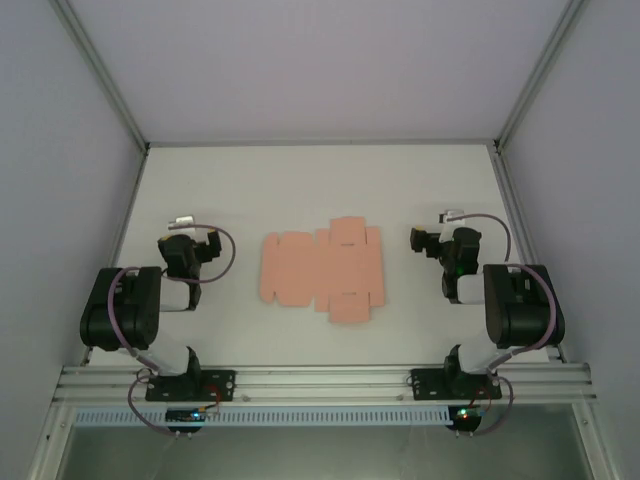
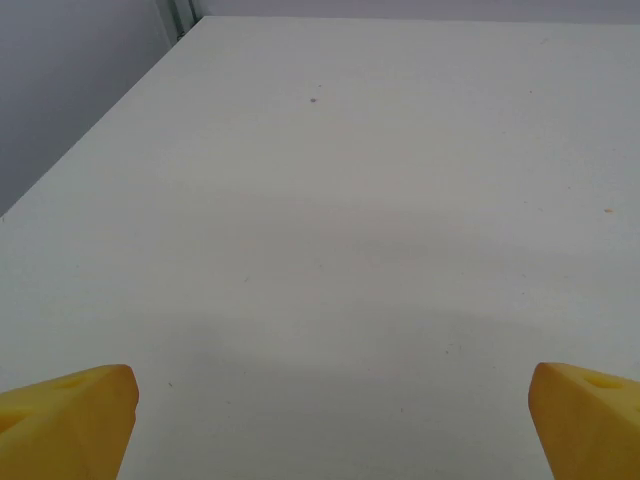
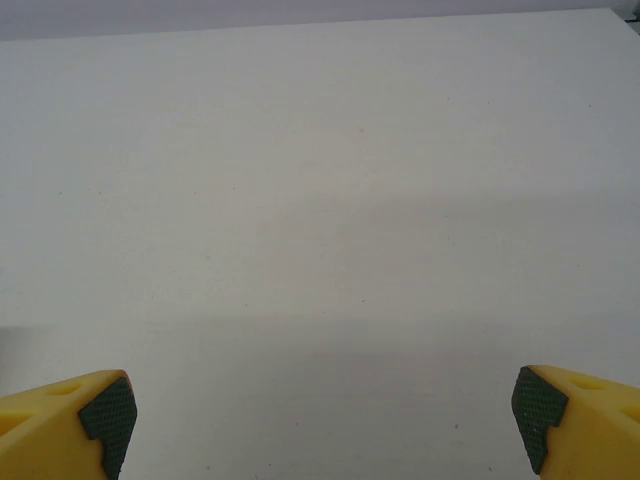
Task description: Assemble paper box
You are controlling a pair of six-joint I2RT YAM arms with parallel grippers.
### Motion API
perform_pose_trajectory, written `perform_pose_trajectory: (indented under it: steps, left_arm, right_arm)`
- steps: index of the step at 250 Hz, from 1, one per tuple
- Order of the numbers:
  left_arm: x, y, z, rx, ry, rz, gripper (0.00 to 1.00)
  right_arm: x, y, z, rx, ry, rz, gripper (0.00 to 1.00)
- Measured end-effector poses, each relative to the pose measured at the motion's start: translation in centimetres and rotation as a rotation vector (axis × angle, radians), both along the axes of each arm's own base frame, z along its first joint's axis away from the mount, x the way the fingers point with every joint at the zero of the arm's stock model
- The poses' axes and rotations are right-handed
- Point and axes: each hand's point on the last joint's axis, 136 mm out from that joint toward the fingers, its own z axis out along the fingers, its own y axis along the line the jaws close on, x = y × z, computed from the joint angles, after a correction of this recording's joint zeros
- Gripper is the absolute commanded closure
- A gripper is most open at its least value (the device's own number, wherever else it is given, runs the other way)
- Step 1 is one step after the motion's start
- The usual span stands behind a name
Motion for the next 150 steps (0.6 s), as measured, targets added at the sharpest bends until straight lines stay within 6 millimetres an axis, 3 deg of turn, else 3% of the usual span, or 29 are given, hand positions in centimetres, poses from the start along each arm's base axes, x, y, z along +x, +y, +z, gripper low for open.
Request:
perform_pose_trajectory:
  steps: [150]
  left_arm:
    - [0.00, 0.00, 0.00, 0.000, 0.000, 0.000, 0.01]
  right_arm:
    - [0.00, 0.01, 0.00, 0.000, 0.000, 0.000, 0.01]
